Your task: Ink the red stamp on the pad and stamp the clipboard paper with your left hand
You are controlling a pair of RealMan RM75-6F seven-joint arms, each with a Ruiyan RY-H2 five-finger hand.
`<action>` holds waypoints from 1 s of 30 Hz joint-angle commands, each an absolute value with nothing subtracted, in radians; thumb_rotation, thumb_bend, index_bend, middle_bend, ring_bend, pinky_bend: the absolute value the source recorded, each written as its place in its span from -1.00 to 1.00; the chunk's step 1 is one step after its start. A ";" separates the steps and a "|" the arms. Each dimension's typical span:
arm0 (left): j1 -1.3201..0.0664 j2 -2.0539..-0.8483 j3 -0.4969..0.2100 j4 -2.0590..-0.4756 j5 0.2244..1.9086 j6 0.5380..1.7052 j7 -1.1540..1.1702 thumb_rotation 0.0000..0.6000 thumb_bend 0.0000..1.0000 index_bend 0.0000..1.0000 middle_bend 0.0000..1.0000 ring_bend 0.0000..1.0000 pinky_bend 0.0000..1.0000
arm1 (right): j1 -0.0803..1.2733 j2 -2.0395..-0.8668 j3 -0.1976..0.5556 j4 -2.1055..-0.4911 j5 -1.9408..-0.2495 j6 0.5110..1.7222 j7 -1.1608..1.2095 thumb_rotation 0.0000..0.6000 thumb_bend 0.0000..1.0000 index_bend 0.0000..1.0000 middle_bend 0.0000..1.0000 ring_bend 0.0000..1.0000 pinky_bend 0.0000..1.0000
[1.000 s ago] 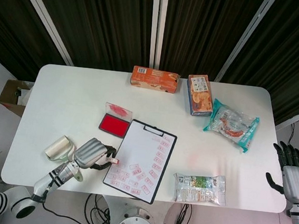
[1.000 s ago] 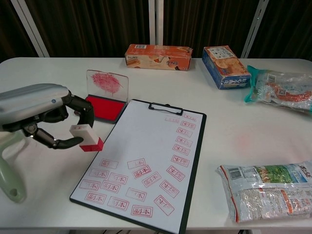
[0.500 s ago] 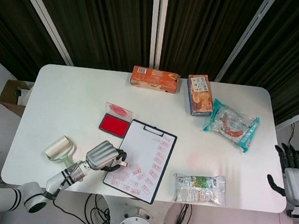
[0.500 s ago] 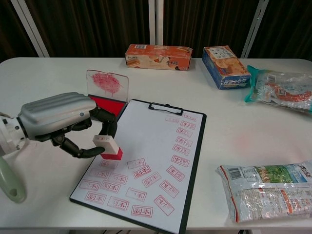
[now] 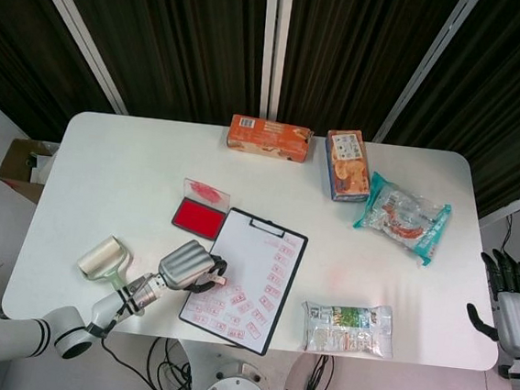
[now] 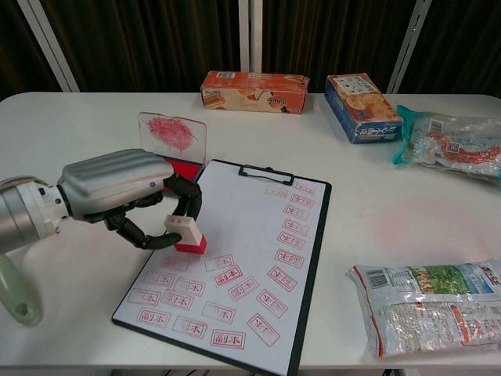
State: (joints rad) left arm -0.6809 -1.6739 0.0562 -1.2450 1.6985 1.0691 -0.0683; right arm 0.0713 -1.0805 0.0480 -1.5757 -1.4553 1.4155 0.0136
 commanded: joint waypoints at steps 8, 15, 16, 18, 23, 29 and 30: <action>-0.690 -1.677 0.061 -1.241 1.678 1.042 -0.080 1.00 -0.12 0.31 0.35 1.00 1.00 | 0.072 -1.081 0.047 -1.573 -1.452 1.408 0.015 1.00 -0.50 -1.00 -1.00 -1.00 -1.00; -0.693 -1.673 0.063 -1.247 1.673 1.041 -0.092 1.00 -0.12 0.31 0.35 1.00 1.00 | 0.073 -1.080 0.048 -1.574 -1.448 1.405 0.012 1.00 -0.50 -1.00 -1.00 -1.00 -1.00; -0.694 -1.672 0.064 -1.248 1.672 1.040 -0.095 1.00 -0.13 0.31 0.35 1.00 1.00 | 0.073 -1.080 0.048 -1.575 -1.448 1.404 0.010 1.00 -0.50 -1.00 -1.00 -1.00 -1.00; -0.694 -1.672 0.065 -1.247 1.672 1.039 -0.096 1.00 -0.12 0.31 0.35 1.00 1.00 | 0.074 -1.080 0.048 -1.575 -1.447 1.402 0.009 1.00 -0.50 -1.00 -1.00 -1.00 -1.00; -0.691 -1.682 0.067 -1.230 1.672 1.046 -0.081 1.00 -0.12 0.31 0.35 1.00 1.00 | 0.077 -1.080 0.048 -1.579 -1.445 1.396 0.003 1.00 -0.50 -1.00 -1.00 -1.00 -1.00; -0.693 -1.687 0.075 -1.223 1.669 1.033 -0.072 1.00 -0.12 0.31 0.35 1.00 1.00 | 0.080 -1.080 0.049 -1.584 -1.442 1.392 -0.003 1.00 -0.50 -1.00 -1.00 -1.00 -1.00; -0.693 -1.688 0.076 -1.223 1.667 1.030 -0.075 1.00 -0.12 0.31 0.35 1.00 1.00 | 0.080 -1.080 0.049 -1.584 -1.443 1.393 -0.004 1.00 -0.50 -1.00 -1.00 -1.00 -1.00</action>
